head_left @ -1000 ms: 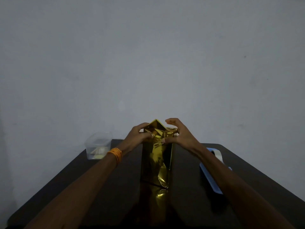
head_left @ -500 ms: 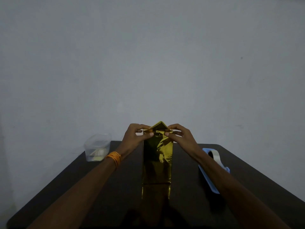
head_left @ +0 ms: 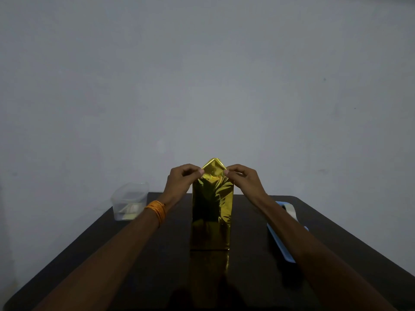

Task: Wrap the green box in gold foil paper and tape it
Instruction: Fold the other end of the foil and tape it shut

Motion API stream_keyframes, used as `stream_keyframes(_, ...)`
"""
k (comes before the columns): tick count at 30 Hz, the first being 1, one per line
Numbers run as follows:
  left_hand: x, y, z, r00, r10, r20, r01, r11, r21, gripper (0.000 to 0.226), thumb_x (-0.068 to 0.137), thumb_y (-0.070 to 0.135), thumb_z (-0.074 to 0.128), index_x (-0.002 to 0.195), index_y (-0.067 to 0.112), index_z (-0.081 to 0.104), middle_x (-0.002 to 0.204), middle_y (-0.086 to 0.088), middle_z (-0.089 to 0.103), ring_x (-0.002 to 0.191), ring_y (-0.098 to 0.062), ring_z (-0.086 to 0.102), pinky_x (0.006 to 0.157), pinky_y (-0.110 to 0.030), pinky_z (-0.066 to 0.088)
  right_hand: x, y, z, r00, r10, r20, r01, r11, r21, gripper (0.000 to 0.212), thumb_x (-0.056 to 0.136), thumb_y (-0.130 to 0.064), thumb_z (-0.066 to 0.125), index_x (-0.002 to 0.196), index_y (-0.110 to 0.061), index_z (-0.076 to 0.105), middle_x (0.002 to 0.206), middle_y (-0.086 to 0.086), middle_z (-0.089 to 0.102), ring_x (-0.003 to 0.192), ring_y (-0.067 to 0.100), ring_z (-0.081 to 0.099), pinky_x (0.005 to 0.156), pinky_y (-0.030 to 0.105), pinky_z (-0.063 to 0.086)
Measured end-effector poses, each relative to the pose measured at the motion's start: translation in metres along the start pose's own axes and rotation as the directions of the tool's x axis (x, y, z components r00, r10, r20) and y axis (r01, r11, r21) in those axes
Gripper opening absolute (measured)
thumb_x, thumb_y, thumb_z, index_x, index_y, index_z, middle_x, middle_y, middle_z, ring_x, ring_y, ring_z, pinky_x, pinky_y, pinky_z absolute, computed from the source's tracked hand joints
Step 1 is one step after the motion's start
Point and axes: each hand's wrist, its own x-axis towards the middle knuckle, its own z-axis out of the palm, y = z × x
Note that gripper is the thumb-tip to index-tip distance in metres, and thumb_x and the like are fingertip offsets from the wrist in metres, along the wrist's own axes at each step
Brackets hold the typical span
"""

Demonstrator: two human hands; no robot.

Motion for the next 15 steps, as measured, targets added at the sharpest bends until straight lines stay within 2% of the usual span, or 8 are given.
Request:
stream_keyframes(3,0.0017,0.0019,0.0006,1.0,-0.015,-0.01,0.015,1.0,-0.007,0.015,0.092,0.017,0.067,0.095,0.005,0.074,0.088,-0.005,0.072,0.088,-0.015,0.067,0.083,-0.031,0.055,0.0039,-0.0015,0.002,0.999,0.035,-0.016,-0.034,0.999,0.022,0.013,0.093,-0.013,0.067,0.09,-0.001,0.072,0.08,0.002,0.068,0.071,0.009,0.061,0.069,0.019,0.047)
stream_keyframes(5,0.0018,0.001,0.0013,0.999,-0.021,-0.024,0.021,1.0,-0.003,0.015,0.092,0.017,0.067,0.095,0.005,0.074,0.086,-0.004,0.071,0.087,-0.015,0.066,0.084,-0.033,0.055,0.0051,-0.0014,0.0046,0.999,0.042,-0.018,-0.042,0.999,0.035,0.014,0.093,-0.013,0.067,0.09,0.0,0.072,0.079,0.003,0.067,0.071,0.012,0.059,0.069,0.025,0.047)
stream_keyframes(7,0.0017,-0.0014,0.0022,0.999,-0.017,-0.04,0.017,1.0,0.003,0.015,0.092,0.017,0.066,0.095,0.004,0.073,0.086,-0.003,0.07,0.086,-0.014,0.065,0.083,-0.032,0.054,0.0052,0.0007,0.0071,0.998,0.054,-0.029,-0.053,0.997,0.047,0.015,0.093,-0.013,0.066,0.09,0.0,0.072,0.08,0.002,0.067,0.073,0.013,0.06,0.071,0.028,0.048)
stream_keyframes(13,0.0011,-0.003,0.0064,0.998,0.009,-0.07,-0.008,1.0,0.014,0.012,0.092,0.015,0.066,0.097,0.007,0.073,0.09,-0.004,0.071,0.089,-0.015,0.065,0.076,-0.022,0.053,0.0035,0.0034,0.0068,0.997,0.058,-0.058,-0.057,0.998,0.026,0.015,0.094,-0.013,0.065,0.094,0.0,0.072,0.082,-0.001,0.068,0.074,0.002,0.06,0.068,0.018,0.048)
stream_keyframes(15,0.0008,-0.0014,0.0075,0.997,0.03,-0.074,-0.029,0.999,0.019,0.012,0.09,0.018,0.069,0.097,0.009,0.073,0.093,-0.004,0.071,0.093,-0.015,0.066,0.078,-0.022,0.054,0.0032,0.0031,0.0072,0.996,0.054,-0.066,-0.053,0.998,0.022,0.013,0.094,-0.012,0.065,0.092,-0.001,0.073,0.081,-0.001,0.067,0.072,0.0,0.06,0.066,0.016,0.047)
